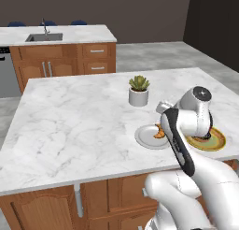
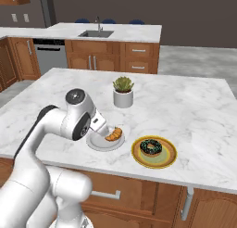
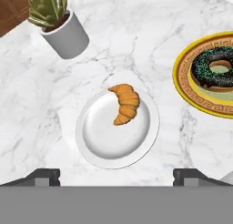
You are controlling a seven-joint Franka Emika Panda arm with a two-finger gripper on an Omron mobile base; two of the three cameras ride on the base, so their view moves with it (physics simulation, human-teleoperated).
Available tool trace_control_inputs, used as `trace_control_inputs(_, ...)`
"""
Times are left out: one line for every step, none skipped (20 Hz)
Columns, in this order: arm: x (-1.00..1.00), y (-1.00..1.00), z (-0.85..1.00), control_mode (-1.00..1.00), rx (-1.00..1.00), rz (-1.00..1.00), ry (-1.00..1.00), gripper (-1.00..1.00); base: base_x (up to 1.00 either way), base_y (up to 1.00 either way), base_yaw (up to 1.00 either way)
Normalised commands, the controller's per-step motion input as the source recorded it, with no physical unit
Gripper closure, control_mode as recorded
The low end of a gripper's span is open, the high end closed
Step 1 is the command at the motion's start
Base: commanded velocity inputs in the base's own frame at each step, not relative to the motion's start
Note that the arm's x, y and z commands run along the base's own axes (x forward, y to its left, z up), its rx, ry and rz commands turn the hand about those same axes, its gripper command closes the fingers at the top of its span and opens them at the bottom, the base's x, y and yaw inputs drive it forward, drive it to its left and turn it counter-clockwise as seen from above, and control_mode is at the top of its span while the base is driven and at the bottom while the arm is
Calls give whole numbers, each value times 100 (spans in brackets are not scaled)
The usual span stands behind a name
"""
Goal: Place the pastries on the plates.
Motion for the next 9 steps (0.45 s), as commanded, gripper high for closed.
trace_control_inputs(0, 0, 0, -100, 0, 0, 0, -100, 0, 0, 0)
trace_control_inputs(-79, 3, 0, -100, 0, 3, -21, -100, 0, 0, 0)
trace_control_inputs(-100, 36, 0, -100, -7, 14, -56, -100, 0, 0, 0)
trace_control_inputs(-100, 36, -1, -100, -9, 12, -69, -100, 0, 0, 0)
trace_control_inputs(-100, 23, -5, -100, -9, 10, -77, -100, 0, 0, 0)
trace_control_inputs(-100, 8, 0, -100, -5, 3, -88, -100, 0, 0, 0)
trace_control_inputs(-100, 2, 0, -100, -3, 0, -97, -100, 0, 0, 0)
trace_control_inputs(-100, 0, 0, -100, 0, 0, -100, -100, 0, 0, 0)
trace_control_inputs(-100, 0, 6, -100, 0, 0, -100, -100, 0, 0, 0)
